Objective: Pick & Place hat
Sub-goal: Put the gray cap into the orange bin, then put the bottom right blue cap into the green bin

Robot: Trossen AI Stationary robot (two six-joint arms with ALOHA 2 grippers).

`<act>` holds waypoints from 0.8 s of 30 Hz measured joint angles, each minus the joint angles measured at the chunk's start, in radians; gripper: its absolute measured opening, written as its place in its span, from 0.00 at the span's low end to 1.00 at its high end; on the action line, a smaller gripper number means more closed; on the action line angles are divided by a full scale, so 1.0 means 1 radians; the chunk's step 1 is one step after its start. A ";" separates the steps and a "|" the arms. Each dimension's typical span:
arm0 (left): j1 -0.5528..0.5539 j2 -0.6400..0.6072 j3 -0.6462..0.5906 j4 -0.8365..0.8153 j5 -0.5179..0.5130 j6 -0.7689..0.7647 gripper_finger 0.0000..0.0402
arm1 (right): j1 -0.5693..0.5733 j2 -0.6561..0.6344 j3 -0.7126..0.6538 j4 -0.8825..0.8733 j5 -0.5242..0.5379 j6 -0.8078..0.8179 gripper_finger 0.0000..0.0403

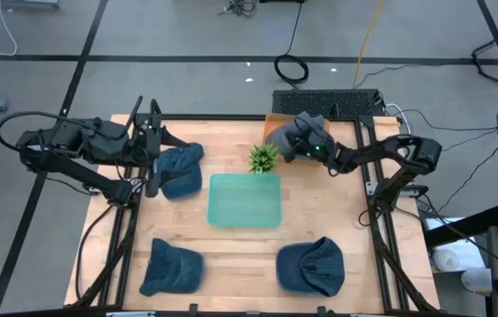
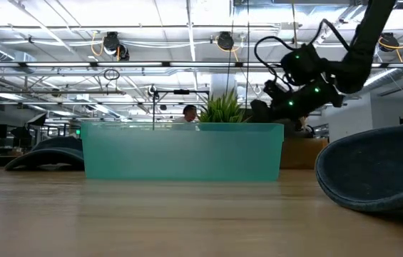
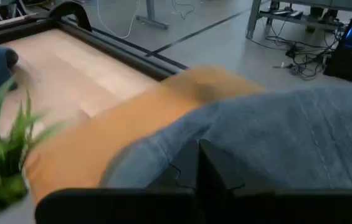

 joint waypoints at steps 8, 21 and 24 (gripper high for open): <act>0.000 0.000 0.000 0.001 0.000 0.002 0.83 | 0.003 0.000 -0.032 0.146 -0.052 -0.027 0.00; 0.000 0.000 0.000 -0.004 0.000 -0.016 0.83 | 0.018 -0.276 -0.031 0.252 -0.094 -0.192 0.00; 0.000 0.000 0.000 -0.004 0.000 -0.015 0.83 | 0.043 -0.357 -0.031 0.253 -0.106 -0.203 0.00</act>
